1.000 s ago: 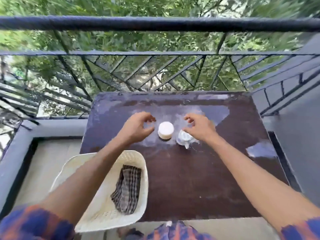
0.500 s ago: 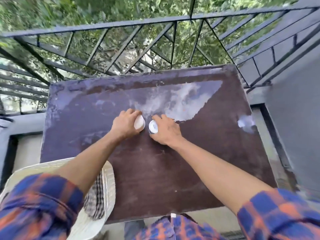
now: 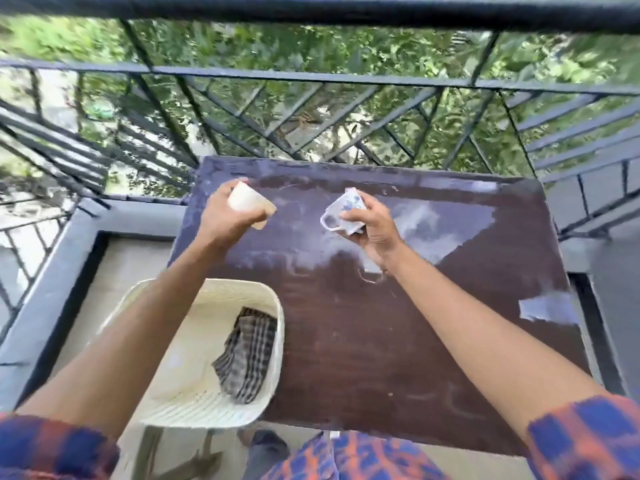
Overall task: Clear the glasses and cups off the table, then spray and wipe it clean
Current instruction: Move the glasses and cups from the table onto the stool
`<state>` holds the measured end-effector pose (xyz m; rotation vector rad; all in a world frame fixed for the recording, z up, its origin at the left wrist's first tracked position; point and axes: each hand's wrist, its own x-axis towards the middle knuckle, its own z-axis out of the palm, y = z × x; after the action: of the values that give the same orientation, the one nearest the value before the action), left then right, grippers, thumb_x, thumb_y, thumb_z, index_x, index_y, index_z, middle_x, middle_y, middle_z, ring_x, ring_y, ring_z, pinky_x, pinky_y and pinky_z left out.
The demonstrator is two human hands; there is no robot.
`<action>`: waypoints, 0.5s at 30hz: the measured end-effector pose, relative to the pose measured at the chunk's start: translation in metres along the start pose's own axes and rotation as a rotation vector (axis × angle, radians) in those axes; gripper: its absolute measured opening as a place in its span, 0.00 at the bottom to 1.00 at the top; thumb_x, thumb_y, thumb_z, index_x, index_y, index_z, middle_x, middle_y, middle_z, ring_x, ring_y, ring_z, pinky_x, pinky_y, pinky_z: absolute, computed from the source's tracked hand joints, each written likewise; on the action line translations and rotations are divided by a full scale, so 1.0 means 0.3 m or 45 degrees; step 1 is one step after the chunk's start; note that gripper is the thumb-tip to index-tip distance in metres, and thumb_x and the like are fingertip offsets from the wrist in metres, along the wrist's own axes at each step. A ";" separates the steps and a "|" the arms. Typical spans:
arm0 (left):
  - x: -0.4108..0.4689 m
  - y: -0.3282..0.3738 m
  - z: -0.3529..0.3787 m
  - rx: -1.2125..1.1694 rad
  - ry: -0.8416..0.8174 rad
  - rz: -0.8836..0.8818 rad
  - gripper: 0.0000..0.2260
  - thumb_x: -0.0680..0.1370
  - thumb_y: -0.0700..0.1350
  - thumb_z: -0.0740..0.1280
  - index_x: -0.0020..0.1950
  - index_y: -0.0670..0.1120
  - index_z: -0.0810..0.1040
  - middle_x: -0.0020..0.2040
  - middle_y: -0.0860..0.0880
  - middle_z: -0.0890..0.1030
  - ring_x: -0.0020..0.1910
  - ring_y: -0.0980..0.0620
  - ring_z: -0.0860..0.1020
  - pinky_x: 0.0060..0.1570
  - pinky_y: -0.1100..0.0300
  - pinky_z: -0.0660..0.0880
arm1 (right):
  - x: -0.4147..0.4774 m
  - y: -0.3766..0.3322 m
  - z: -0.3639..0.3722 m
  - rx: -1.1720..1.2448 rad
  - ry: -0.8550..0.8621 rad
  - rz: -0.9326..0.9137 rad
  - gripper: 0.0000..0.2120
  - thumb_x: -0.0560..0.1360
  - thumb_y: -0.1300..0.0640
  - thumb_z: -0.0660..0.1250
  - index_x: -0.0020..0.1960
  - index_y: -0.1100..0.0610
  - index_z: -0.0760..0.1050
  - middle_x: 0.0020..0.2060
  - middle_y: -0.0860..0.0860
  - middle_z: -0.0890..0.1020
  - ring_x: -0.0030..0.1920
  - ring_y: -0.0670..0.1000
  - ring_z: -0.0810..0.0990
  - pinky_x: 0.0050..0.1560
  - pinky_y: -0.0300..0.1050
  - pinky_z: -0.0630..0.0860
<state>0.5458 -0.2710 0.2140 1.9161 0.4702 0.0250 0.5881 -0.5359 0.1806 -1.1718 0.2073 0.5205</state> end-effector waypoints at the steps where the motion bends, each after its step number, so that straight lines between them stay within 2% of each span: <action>1: -0.024 0.007 -0.085 -0.078 0.027 0.025 0.38 0.55 0.50 0.76 0.65 0.47 0.76 0.53 0.46 0.78 0.48 0.50 0.77 0.45 0.64 0.78 | 0.000 -0.014 0.081 -0.043 -0.071 -0.009 0.24 0.63 0.63 0.72 0.58 0.53 0.77 0.43 0.51 0.81 0.44 0.52 0.79 0.47 0.50 0.77; 4: -0.115 -0.002 -0.343 -0.259 0.140 0.079 0.29 0.56 0.48 0.78 0.56 0.51 0.76 0.47 0.47 0.79 0.42 0.54 0.77 0.38 0.64 0.78 | 0.007 -0.034 0.350 -0.220 -0.222 -0.109 0.21 0.62 0.63 0.73 0.54 0.53 0.77 0.38 0.48 0.81 0.36 0.49 0.78 0.35 0.41 0.73; 6: -0.193 -0.055 -0.549 -0.286 0.267 0.106 0.29 0.59 0.48 0.79 0.57 0.50 0.76 0.49 0.46 0.80 0.44 0.54 0.79 0.42 0.64 0.80 | 0.008 -0.019 0.562 -0.370 -0.346 -0.159 0.21 0.60 0.61 0.74 0.52 0.53 0.77 0.38 0.48 0.81 0.35 0.48 0.78 0.32 0.39 0.72; 8: -0.275 -0.138 -0.747 -0.261 0.432 0.117 0.32 0.61 0.50 0.81 0.63 0.48 0.77 0.55 0.44 0.82 0.50 0.49 0.81 0.53 0.54 0.80 | 0.016 0.018 0.778 -0.517 -0.450 -0.204 0.25 0.58 0.59 0.76 0.54 0.52 0.76 0.44 0.52 0.81 0.40 0.51 0.79 0.35 0.41 0.74; 9: -0.330 -0.187 -0.847 -0.234 0.525 0.104 0.32 0.62 0.52 0.81 0.63 0.49 0.77 0.55 0.46 0.82 0.51 0.50 0.82 0.56 0.52 0.79 | 0.019 0.052 0.897 -0.585 -0.512 -0.227 0.26 0.58 0.59 0.75 0.56 0.52 0.75 0.46 0.53 0.81 0.42 0.51 0.79 0.36 0.40 0.75; 11: -0.468 -0.297 -1.030 -0.213 0.710 0.078 0.30 0.63 0.49 0.80 0.62 0.54 0.74 0.55 0.51 0.80 0.50 0.59 0.81 0.55 0.61 0.78 | 0.015 0.145 1.153 -0.708 -0.673 -0.300 0.31 0.58 0.60 0.75 0.61 0.56 0.74 0.47 0.54 0.80 0.42 0.48 0.79 0.36 0.38 0.76; 12: -0.525 -0.353 -1.091 -0.219 0.789 0.067 0.31 0.63 0.47 0.79 0.63 0.54 0.71 0.57 0.50 0.78 0.51 0.60 0.79 0.53 0.64 0.77 | 0.014 0.186 1.255 -0.779 -0.748 -0.345 0.34 0.58 0.60 0.76 0.64 0.58 0.73 0.46 0.53 0.80 0.41 0.44 0.80 0.39 0.37 0.76; 14: -0.664 -0.503 -1.224 -0.221 0.962 -0.017 0.36 0.61 0.48 0.79 0.66 0.52 0.67 0.60 0.44 0.75 0.55 0.51 0.77 0.53 0.62 0.77 | -0.009 0.298 1.478 -0.996 -0.939 -0.410 0.38 0.58 0.58 0.77 0.67 0.59 0.74 0.46 0.50 0.80 0.39 0.39 0.78 0.43 0.35 0.75; 15: -0.737 -0.586 -1.278 -0.220 1.045 -0.097 0.37 0.61 0.48 0.79 0.66 0.53 0.66 0.61 0.43 0.75 0.56 0.49 0.77 0.54 0.60 0.77 | -0.022 0.367 1.585 -1.141 -1.036 -0.447 0.39 0.58 0.55 0.77 0.68 0.59 0.74 0.45 0.50 0.80 0.40 0.39 0.78 0.44 0.36 0.74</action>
<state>0.1971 0.0512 0.2508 1.6536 1.0443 0.7974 0.4755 -0.0707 0.2764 -1.6947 -1.0101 0.7596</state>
